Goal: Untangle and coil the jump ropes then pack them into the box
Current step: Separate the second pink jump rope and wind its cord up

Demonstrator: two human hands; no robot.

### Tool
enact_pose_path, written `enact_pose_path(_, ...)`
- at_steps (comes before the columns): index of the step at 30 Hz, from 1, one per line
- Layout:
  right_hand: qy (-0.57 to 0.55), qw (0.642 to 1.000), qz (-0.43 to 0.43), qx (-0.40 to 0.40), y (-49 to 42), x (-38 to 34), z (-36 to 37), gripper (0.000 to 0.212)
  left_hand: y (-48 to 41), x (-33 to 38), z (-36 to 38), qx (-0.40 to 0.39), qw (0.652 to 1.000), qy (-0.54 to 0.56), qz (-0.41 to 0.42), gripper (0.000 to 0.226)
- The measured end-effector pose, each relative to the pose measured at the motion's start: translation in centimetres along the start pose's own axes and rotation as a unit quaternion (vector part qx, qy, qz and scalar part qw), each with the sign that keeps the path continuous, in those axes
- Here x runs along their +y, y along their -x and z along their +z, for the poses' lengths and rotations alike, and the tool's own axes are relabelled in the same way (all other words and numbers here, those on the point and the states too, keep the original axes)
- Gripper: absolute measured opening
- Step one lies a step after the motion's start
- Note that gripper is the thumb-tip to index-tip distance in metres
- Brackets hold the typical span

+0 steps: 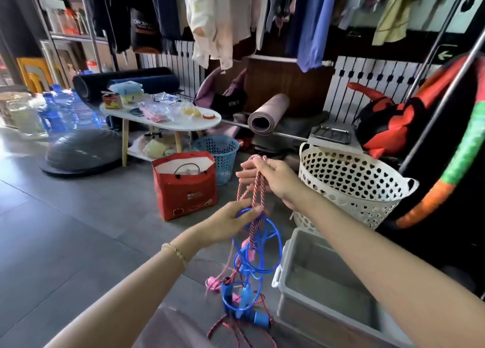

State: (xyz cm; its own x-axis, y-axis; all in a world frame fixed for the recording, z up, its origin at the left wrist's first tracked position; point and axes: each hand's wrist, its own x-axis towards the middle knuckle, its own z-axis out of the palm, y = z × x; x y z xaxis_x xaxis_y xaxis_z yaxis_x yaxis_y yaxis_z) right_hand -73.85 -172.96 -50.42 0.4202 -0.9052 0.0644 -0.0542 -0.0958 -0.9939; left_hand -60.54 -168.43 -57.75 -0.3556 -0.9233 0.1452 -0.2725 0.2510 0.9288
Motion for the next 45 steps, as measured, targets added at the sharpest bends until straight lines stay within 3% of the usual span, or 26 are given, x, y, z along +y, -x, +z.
enact_pose_path(2,0.012,1.0,0.002,-0.011,-0.3,0.5,0.1,0.034,-0.6,0.7,-0.5,0.008,1.0,-0.009,-0.008,0.033)
enact_pose_path(6,0.016,1.0,0.007,-0.023,-0.3,1.5,0.7,0.03,-0.8,0.3,-1.9,-0.004,0.995,-0.099,0.026,0.029)
enact_pose_path(10,0.03,0.999,0.006,0.028,0.8,4.3,1.3,0.023,-2.1,0.2,-3.0,0.133,0.983,-0.123,0.029,0.032)
enact_pose_path(14,0.02,0.999,-0.015,0.043,1.9,6.7,1.8,0.02,-3.1,1.3,-3.3,0.165,0.986,0.011,-0.011,0.031)
enact_pose_path(17,0.068,0.995,-0.041,0.063,2.3,7.6,1.2,0.02,-3.7,3.5,-3.4,0.17,0.968,0.184,-0.029,0.026)
enact_pose_path(21,0.133,0.982,-0.09,0.101,3.0,8.6,0.2,0.016,-4.4,4.9,-4.8,0.212,0.944,0.247,-0.045,0.018)
enact_pose_path(23,0.196,0.97,-0.104,0.097,3.3,9.5,-0.4,0.023,-4.6,5.2,-5.3,0.22,0.948,0.227,-0.045,0.019)
enact_pose_path(27,0.233,0.972,-0.034,0.007,3.7,9.4,-1.2,0.028,-4.8,5.7,-4.4,0.171,0.972,0.156,-0.051,0.027)
enact_pose_path(30,0.154,0.988,-0.026,-0.006,2.9,7.4,-1.0,0.015,-4.6,6.3,-3.2,0.115,0.981,0.149,-0.047,0.025)
enact_pose_path(32,0.157,0.985,-0.068,0.015,2.4,6.7,-0.9,0.015,-4.6,7.0,-2.9,0.1,0.985,0.136,-0.035,0.024)
enact_pose_path(36,0.15,0.987,-0.06,-0.022,2.6,7.5,-0.2,0.018,-4.5,8.6,-3.8,0.142,0.982,0.128,-0.008,0.025)
enact_pose_path(43,0.183,0.978,-0.061,-0.08,3.0,7.3,-0.1,0.007,-4.2,8.6,-3.8,0.139,0.982,0.125,-0.011,0.026)
enact_pose_path(45,0.189,0.978,-0.068,-0.063,2.9,7.1,-0.2,0.006,-4.3,8.0,-3.9,0.157,0.982,0.103,-0.002,0.026)
